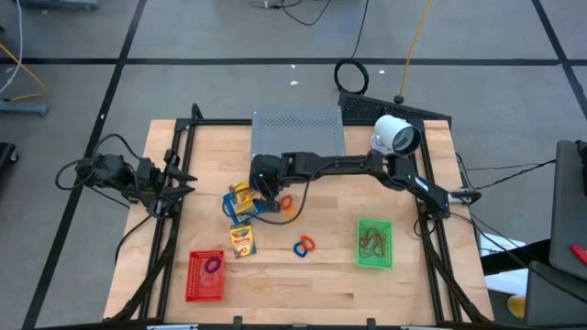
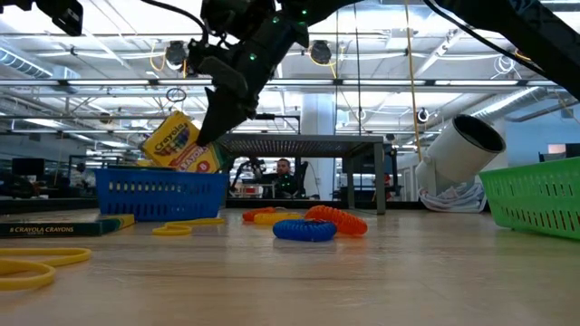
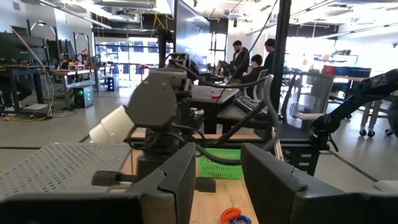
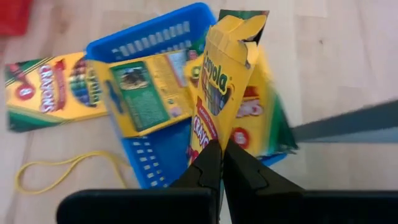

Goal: Pick & Place Office Desk Supplies
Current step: Put the yellow crayon box into the blue bin, then put the orange spiral keychain into the red bin

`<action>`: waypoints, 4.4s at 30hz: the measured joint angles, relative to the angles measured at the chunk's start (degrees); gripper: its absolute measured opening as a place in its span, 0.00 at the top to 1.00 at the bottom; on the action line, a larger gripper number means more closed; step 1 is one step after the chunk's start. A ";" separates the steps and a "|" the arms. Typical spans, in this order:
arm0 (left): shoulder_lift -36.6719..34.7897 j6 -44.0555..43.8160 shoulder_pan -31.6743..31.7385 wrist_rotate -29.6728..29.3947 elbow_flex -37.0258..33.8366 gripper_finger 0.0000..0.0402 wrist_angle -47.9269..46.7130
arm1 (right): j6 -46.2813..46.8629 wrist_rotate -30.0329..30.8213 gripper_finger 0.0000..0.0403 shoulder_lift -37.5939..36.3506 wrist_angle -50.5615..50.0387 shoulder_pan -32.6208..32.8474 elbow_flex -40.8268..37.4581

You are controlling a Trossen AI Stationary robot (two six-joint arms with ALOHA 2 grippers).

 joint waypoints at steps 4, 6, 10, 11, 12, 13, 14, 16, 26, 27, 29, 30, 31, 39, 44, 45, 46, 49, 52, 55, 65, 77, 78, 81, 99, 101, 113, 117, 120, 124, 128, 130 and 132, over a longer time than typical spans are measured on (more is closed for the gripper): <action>0.00 0.00 0.00 0.00 0.00 0.66 0.00 | -0.90 -2.67 1.00 0.00 -0.28 0.77 0.00; 0.00 0.00 0.00 0.00 0.00 0.66 0.00 | -0.88 -2.66 0.99 0.00 -0.27 1.13 0.00; 0.00 0.00 0.00 0.00 0.00 0.66 0.02 | -1.08 -2.57 0.97 0.00 -0.24 1.33 0.00; 0.00 0.00 0.00 0.00 0.00 0.66 0.04 | -1.08 -2.55 0.96 0.00 -0.24 1.33 0.00; 0.00 0.00 0.00 0.00 0.00 0.66 0.04 | -1.08 -2.56 0.95 0.00 -0.24 1.33 0.00; 0.00 0.00 0.00 0.00 0.00 0.66 0.03 | -1.05 -2.55 0.94 0.00 -0.24 1.33 0.00; 0.00 0.00 0.00 0.00 0.00 0.66 0.04 | -0.94 -2.55 0.93 0.00 -0.24 1.33 0.00; 0.00 0.00 0.00 0.00 0.00 0.66 0.03 | -0.63 -2.55 0.91 0.00 -0.20 1.33 0.00; 0.00 -0.01 0.00 0.00 -0.02 0.66 0.04 | 0.62 -0.39 0.80 -0.02 0.30 1.20 0.00; 0.00 -0.02 0.00 0.00 -0.02 0.66 0.04 | 0.56 0.63 0.79 -0.02 0.48 1.20 0.00; 0.00 0.00 0.00 0.00 -0.02 0.66 0.04 | 0.51 2.22 0.78 -0.04 0.65 1.20 0.00; 0.00 -0.02 0.00 0.00 -0.02 0.66 0.02 | 0.49 2.49 0.77 -0.09 0.73 1.18 0.00; 0.00 -0.04 0.00 0.00 -0.02 0.66 0.02 | 0.49 2.80 0.76 -0.25 0.73 1.18 0.00; 0.00 -0.11 0.00 0.00 -0.02 0.66 -0.48 | 2.87 3.67 0.72 -1.35 1.23 1.32 -0.02; 0.00 -0.07 0.00 0.07 -0.02 0.66 -0.82 | 3.29 3.73 0.73 -3.23 0.09 2.07 -0.09; 0.00 -0.20 0.00 0.10 -0.02 0.66 -1.24 | 3.49 3.73 0.73 -3.55 0.69 2.31 -0.08; 0.00 -0.60 0.00 0.13 -0.02 0.66 -1.69 | 3.62 3.84 0.73 -3.78 1.79 2.55 0.04; 0.01 -2.06 0.00 0.44 -0.02 0.66 -3.19 | 3.70 5.02 0.72 -5.98 0.33 3.58 -0.07; 0.22 -3.31 0.00 0.59 -0.02 0.66 -3.81 | 3.73 6.79 0.72 -6.98 2.51 4.79 0.15; 1.22 -4.07 0.00 1.42 -0.02 0.66 -3.89 | 3.71 8.25 0.72 -8.54 0.99 6.08 -0.06; 9.12 -5.90 0.00 4.31 -0.04 0.66 -3.59 | 5.59 15.71 0.73 -10.68 -0.92 10.24 -0.07; 18.24 0.85 0.00 4.11 -0.04 0.66 8.91 | 3.37 27.53 0.74 -17.44 4.76 17.19 -1.16; 18.62 1.48 0.00 4.14 -0.04 0.66 9.98 | 2.89 27.54 0.74 -18.55 6.80 17.45 -2.77; 19.58 2.16 0.00 4.43 -0.04 0.66 12.36 | 1.60 27.51 0.74 -23.33 14.94 18.01 -12.13; 20.87 3.35 0.00 4.48 -0.04 0.66 14.22 | 12.43 17.66 0.75 -59.51 66.07 19.34 -76.16; 21.38 3.27 0.00 3.71 -0.04 0.66 14.35 | 13.00 14.55 0.75 -60.04 63.32 19.36 -76.32; 27.54 -0.04 0.00 -3.13 -0.04 0.66 16.02 | 21.67 0.96 0.75 -59.84 42.02 18.46 -76.12; 29.57 0.11 0.00 -3.19 -0.04 0.66 19.63 | 19.69 -1.67 0.75 -57.14 33.58 18.60 -72.74; 30.55 -0.32 0.00 -4.51 -0.03 0.66 21.55 | 16.52 -2.73 0.75 -53.29 26.61 18.57 -68.79; 31.20 -3.39 0.00 -7.82 -0.02 0.66 20.92 | 11.61 -4.32 0.75 -46.46 16.62 18.55 -62.74; 31.61 -5.36 0.00 -9.37 -0.02 0.66 20.13 | 7.48 -6.09 0.75 -39.35 9.69 18.80 -56.31; 31.61 -5.26 0.00 -9.47 -0.02 0.66 19.87 | 5.63 -6.85 0.75 -36.42 7.22 18.95 -53.58; 31.61 -4.48 0.00 -9.51 -0.02 0.66 19.80 | 4.20 -7.11 0.75 -33.93 5.87 18.99 -50.95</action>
